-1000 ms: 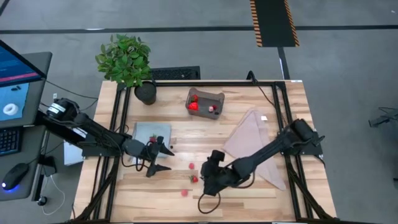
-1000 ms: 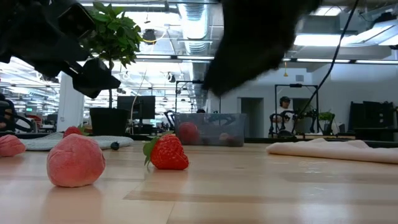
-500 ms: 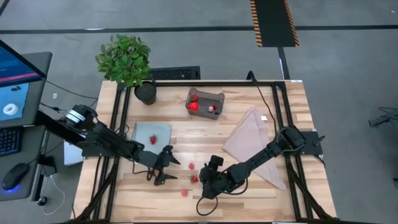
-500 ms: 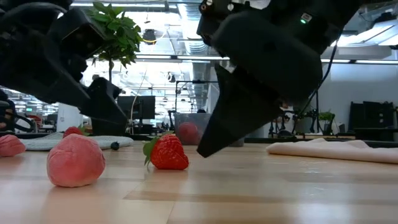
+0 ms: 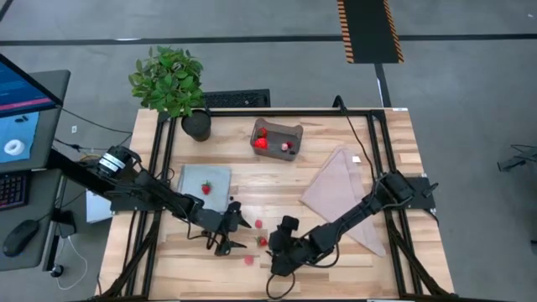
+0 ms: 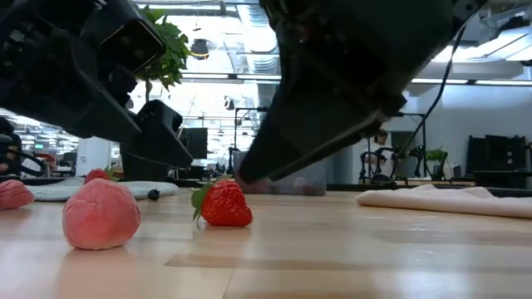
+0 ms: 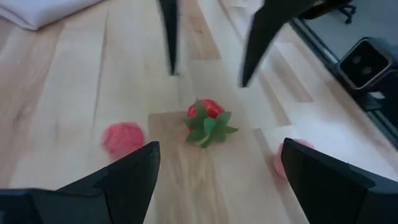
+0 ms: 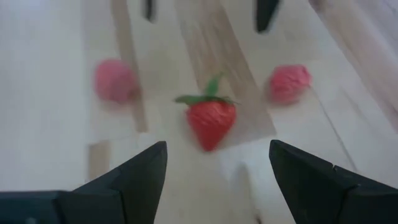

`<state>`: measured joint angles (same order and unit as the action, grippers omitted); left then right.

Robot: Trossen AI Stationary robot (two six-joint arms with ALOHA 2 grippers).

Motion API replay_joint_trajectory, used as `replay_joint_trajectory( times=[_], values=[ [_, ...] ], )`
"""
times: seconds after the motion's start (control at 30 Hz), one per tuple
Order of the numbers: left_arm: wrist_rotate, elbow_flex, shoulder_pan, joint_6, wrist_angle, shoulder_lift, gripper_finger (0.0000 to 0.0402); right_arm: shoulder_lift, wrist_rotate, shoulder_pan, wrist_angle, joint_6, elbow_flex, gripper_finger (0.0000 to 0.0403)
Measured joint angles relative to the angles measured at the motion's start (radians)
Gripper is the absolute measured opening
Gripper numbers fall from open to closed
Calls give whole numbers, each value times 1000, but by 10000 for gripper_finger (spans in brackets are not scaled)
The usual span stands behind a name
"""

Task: Pick and placing Produce into tupperware
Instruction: Put the strawberry into the black bin

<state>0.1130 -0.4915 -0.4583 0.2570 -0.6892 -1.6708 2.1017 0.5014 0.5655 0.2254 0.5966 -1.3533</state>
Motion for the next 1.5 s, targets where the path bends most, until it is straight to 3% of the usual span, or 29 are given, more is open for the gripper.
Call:
replay_joint_trajectory(
  times=[0.17,0.63,1.27,1.5],
  values=[
    [57,0,1,-13,24,0,322,31,1,-5,-4,14,-1,306],
    [30,0,1,6,44,0,319,89,-9,-16,-60,24,-3,286],
    [26,-9,2,16,48,0,162,93,-19,-18,-93,14,-2,276],
    [15,-18,2,20,66,0,136,93,-25,-18,-104,14,-1,276]
  ],
)
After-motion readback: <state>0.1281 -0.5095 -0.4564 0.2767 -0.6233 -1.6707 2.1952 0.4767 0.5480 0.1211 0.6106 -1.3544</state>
